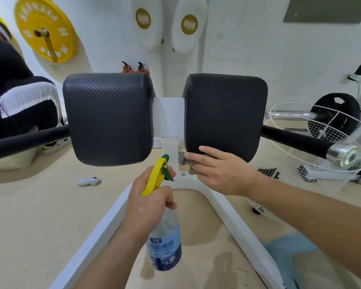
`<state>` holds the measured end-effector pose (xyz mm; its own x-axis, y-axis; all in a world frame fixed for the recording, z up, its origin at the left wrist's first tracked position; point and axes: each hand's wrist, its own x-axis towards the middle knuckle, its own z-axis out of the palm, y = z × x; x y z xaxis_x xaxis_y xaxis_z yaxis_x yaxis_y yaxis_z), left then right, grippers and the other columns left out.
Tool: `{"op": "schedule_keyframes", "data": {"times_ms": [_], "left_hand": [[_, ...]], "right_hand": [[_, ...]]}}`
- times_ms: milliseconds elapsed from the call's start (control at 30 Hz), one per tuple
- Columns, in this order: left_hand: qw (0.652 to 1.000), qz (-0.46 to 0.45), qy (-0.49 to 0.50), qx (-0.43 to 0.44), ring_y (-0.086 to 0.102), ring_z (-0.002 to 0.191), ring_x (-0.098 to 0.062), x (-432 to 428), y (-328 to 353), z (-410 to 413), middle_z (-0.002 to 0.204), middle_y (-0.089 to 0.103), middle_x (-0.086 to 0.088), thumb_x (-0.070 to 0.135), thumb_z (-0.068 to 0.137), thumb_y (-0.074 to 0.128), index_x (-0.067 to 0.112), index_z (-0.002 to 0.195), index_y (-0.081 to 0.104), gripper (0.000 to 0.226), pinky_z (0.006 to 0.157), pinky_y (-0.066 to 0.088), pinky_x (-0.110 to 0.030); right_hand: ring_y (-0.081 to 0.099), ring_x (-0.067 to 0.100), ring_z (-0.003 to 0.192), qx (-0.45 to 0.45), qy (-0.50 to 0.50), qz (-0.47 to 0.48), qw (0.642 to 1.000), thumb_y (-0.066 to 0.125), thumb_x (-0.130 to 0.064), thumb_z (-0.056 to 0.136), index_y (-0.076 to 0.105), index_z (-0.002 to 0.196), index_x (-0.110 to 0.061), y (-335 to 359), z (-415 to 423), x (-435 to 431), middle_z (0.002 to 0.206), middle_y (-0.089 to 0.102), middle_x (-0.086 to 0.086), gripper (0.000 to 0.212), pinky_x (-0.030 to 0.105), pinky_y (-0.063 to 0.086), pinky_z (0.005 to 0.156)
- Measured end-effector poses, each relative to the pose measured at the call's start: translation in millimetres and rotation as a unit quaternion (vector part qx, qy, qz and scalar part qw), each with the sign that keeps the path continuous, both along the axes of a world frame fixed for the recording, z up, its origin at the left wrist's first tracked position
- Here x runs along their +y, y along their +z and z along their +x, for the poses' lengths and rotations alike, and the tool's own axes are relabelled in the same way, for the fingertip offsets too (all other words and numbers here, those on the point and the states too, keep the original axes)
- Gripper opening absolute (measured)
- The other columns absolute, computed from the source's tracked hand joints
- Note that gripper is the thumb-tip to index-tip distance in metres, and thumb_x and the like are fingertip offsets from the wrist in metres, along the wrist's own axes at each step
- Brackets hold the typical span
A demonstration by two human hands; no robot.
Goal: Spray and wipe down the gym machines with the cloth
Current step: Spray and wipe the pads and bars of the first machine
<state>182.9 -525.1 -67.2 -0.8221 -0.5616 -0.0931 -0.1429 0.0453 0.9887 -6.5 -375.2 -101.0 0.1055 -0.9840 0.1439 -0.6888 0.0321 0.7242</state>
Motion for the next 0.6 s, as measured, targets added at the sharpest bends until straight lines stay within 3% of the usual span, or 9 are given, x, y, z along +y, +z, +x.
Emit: {"op": "schedule_keyframes", "data": {"times_ms": [100,167,333,467,600], "left_hand": [[1.0,-0.006,0.002,0.01,0.061,0.058,-0.013,-1,2,2,0.103,0.069,-0.003,0.003,0.061,0.057,0.015,0.099,0.073,0.043,0.059,0.055,-0.022],[1.0,-0.008,0.01,0.005,0.061,0.055,-0.007,0,5,2,0.104,0.069,-0.004,-0.005,0.067,0.058,0.015,0.099,0.073,0.04,0.059,0.056,-0.022],[0.999,0.003,0.034,0.011,0.06,0.053,0.002,1,16,1,0.102,0.07,-0.002,-0.018,0.073,0.054,0.012,0.098,0.074,0.043,0.051,0.051,-0.014],[0.999,-0.007,0.034,0.016,0.059,0.053,0.003,4,16,0,0.098,0.068,-0.007,-0.019,0.074,0.054,0.011,0.098,0.073,0.042,0.049,0.05,-0.012],[1.0,-0.023,0.021,0.002,0.062,0.052,-0.004,5,8,-1,0.098,0.069,-0.006,-0.016,0.073,0.055,0.012,0.097,0.072,0.041,0.052,0.052,-0.015]], "right_hand": [[0.049,0.036,0.134,-0.068,0.016,-0.131,0.989,0.049,-0.012,0.097,0.073,0.105,-0.01,50,4,-34,0.123,0.067,0.014,0.025,0.048,0.024,0.119],[0.049,0.035,0.133,-0.12,-0.064,-0.203,0.97,0.048,-0.02,0.095,0.075,0.107,-0.013,90,-7,-58,0.122,0.068,0.011,0.03,0.049,0.027,0.118],[0.05,0.03,0.128,-0.125,-0.182,-0.129,0.967,0.035,-0.039,0.095,0.078,0.1,-0.017,100,3,-77,0.117,0.071,0.008,0.049,0.052,0.02,0.12],[0.06,0.035,0.106,-0.073,-0.142,-0.091,0.983,0.044,-0.031,0.098,0.076,0.092,-0.009,53,14,-70,0.098,0.072,0.014,0.039,0.053,0.026,0.119],[0.059,0.037,0.11,-0.058,-0.056,-0.088,0.993,0.048,-0.015,0.1,0.073,0.101,-0.007,32,4,-58,0.102,0.07,0.014,0.027,0.052,0.026,0.12]]}}
